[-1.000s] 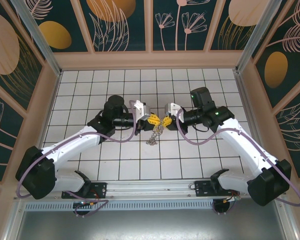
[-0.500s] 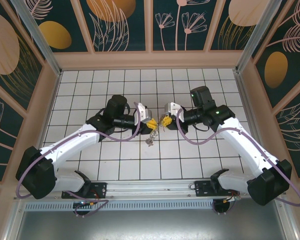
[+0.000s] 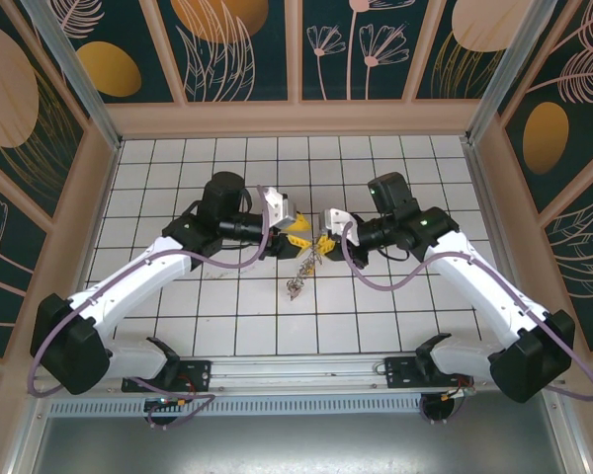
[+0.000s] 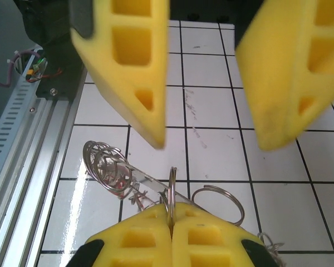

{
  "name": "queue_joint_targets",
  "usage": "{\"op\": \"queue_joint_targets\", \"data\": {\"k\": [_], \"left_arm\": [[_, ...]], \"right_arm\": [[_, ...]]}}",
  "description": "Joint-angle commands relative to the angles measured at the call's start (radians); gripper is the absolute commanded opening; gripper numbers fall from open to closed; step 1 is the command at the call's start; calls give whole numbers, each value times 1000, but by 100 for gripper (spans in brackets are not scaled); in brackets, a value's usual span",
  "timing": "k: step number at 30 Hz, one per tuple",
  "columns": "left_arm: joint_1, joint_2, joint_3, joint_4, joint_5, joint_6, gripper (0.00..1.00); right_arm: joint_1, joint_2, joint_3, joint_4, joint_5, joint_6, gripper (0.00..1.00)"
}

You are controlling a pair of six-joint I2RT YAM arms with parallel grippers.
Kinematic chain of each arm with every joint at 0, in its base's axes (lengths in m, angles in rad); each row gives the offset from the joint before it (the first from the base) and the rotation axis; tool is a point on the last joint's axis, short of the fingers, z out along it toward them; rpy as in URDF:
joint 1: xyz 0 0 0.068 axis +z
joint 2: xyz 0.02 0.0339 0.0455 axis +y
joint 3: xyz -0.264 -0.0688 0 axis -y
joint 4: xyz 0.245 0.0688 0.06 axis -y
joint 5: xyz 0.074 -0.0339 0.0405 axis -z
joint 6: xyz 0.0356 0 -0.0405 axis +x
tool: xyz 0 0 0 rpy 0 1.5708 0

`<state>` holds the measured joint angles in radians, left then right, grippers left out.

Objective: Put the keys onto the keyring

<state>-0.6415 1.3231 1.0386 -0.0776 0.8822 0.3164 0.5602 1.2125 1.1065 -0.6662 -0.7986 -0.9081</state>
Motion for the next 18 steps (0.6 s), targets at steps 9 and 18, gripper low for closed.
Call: {"op": "queue_joint_targets", "data": {"k": [9, 18], "left_arm": [[0, 25, 25, -79, 12, 32, 36], [0, 18, 44, -183, -10, 103, 41]], "right_arm": [[16, 21, 45, 21, -10, -3, 0], [18, 24, 52, 17, -6, -3, 0]]}}
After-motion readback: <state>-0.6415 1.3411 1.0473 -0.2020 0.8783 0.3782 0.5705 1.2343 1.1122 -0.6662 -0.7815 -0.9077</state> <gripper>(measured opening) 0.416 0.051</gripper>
